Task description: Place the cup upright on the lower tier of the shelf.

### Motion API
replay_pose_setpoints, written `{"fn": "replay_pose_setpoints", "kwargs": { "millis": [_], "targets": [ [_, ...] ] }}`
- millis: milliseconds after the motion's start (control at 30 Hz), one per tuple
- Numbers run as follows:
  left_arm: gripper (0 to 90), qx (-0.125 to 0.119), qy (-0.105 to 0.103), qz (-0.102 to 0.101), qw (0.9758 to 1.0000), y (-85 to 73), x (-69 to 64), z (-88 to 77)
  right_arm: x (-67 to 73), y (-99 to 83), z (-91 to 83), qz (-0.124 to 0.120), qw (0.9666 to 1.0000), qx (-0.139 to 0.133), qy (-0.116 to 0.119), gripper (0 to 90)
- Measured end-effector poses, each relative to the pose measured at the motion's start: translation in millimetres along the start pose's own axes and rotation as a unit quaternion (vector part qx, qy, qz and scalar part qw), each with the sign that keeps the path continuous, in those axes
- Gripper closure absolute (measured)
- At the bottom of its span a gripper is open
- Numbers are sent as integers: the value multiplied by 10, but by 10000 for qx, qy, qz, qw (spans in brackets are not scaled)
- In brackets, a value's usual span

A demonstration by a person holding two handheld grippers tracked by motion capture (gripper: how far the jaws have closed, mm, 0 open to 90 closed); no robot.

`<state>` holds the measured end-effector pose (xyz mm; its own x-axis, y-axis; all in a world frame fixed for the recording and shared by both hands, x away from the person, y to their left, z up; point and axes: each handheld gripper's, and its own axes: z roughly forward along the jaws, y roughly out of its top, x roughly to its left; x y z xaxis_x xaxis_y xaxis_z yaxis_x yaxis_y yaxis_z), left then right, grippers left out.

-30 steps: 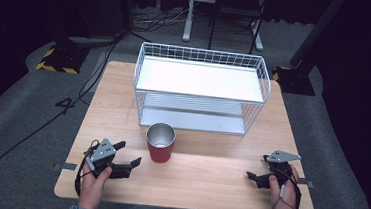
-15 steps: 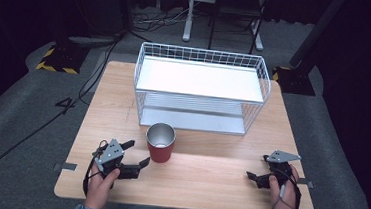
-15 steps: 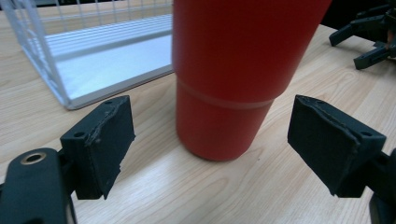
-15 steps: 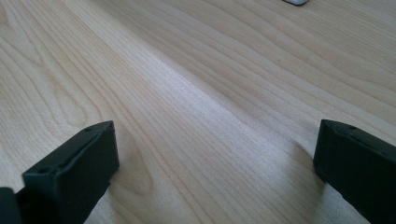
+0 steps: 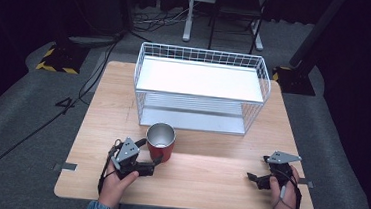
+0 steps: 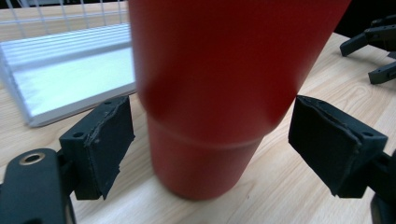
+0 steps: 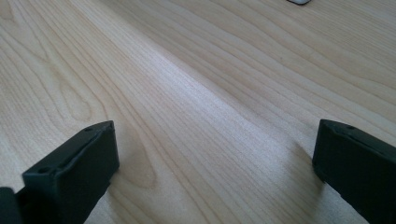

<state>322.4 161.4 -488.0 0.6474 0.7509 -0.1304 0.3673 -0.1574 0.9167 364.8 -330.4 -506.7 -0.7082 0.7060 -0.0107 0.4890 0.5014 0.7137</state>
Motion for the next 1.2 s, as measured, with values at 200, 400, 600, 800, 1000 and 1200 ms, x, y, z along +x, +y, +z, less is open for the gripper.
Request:
{"fn": "replay_pose_setpoints", "kwargs": {
  "millis": [200,400,600,800,1000,1200],
  "targets": [
    [89,-72,154,-59,9998,23,-59,139,4,0,-2,-15,10000,2,-16,7],
    [69,91,293,-165,9994,25,-72,305,15,-18,-19,28,10000,8,-25,7],
    [51,129,399,-205,9989,41,-82,384,20,-32,-35,33,10000,10,-39,7],
    [51,361,537,-269,9975,53,-91,464,23,-39,-42,34,10000,4,-55,7],
    [71,563,661,-283,9958,57,-103,481,29,-48,-51,64,10000,6,-65,7],
    [89,580,686,-221,9957,57,-111,479,30,-50,-54,63,10000,8,-70,6]
  ]
}}
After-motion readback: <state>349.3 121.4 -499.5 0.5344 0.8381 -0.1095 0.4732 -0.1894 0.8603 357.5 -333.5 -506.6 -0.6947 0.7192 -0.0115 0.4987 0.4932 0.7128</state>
